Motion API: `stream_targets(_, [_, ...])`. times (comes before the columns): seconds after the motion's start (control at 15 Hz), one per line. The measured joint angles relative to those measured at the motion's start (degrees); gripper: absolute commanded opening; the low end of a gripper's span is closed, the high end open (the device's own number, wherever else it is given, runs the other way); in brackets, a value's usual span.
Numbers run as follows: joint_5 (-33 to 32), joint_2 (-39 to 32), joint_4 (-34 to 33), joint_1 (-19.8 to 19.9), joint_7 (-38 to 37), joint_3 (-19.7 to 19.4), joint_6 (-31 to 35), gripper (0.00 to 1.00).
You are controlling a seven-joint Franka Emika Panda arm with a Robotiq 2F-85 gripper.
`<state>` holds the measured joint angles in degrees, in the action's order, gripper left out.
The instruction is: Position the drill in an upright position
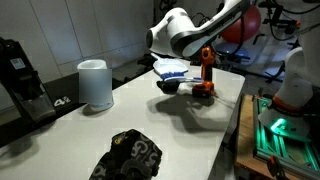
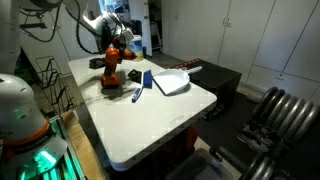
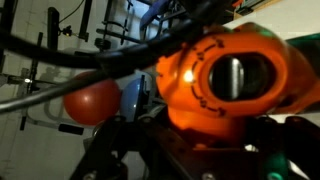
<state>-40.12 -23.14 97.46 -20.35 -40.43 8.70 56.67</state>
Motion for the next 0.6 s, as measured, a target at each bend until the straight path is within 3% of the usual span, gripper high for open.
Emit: stream_targets(0.6, [-9.15,-3.94,-3.83,-4.15,-7.90,0.41,-1.30,0.19])
